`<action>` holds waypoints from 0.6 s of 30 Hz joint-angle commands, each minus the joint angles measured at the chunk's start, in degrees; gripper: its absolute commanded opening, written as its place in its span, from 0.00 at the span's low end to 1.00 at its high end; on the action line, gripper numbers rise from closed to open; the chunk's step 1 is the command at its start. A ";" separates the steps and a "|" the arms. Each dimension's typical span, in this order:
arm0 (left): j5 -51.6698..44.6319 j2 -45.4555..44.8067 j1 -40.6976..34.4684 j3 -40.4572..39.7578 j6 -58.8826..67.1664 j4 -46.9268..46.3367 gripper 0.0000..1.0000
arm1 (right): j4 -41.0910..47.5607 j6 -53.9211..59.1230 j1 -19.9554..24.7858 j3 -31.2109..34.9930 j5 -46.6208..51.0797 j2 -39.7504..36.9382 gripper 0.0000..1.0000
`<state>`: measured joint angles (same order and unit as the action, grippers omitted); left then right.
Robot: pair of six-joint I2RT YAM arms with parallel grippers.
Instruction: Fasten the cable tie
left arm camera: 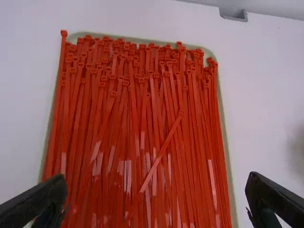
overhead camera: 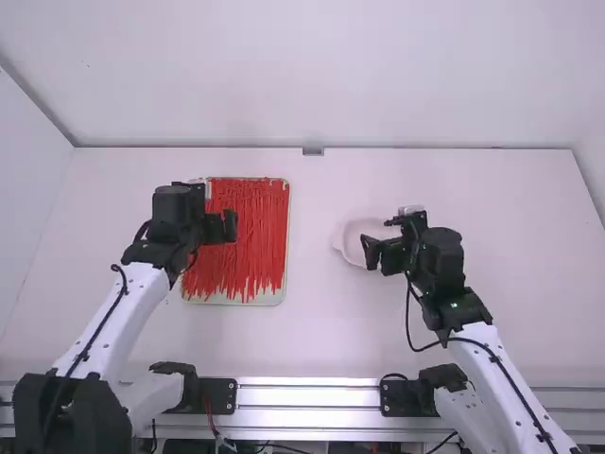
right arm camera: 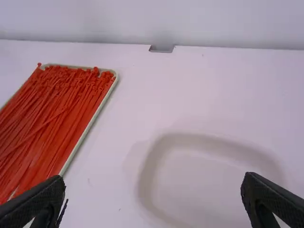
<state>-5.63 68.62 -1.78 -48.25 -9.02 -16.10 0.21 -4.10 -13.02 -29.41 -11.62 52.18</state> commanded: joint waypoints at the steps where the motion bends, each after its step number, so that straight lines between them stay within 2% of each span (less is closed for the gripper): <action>1: 0.76 1.97 -0.48 -5.81 2.75 -1.73 0.99 | 0.02 1.36 -0.11 -2.45 -0.35 0.31 0.99; 7: 2.29 9.31 -0.48 -17.66 3.26 -8.24 0.99 | 0.22 1.33 -0.13 -2.45 -0.37 0.31 0.99; 14: 4.26 24.11 -0.46 -32.04 3.54 -16.06 0.99 | 0.68 1.36 -0.22 -2.45 -0.39 0.31 0.99; 18: 4.24 31.58 -0.48 -37.57 3.50 -18.40 0.99 | 1.16 1.33 -0.13 -2.45 -0.39 0.31 0.99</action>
<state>-2.24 97.45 -1.85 -83.42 -6.04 -33.78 1.21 -2.96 -13.02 -29.41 -11.64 52.18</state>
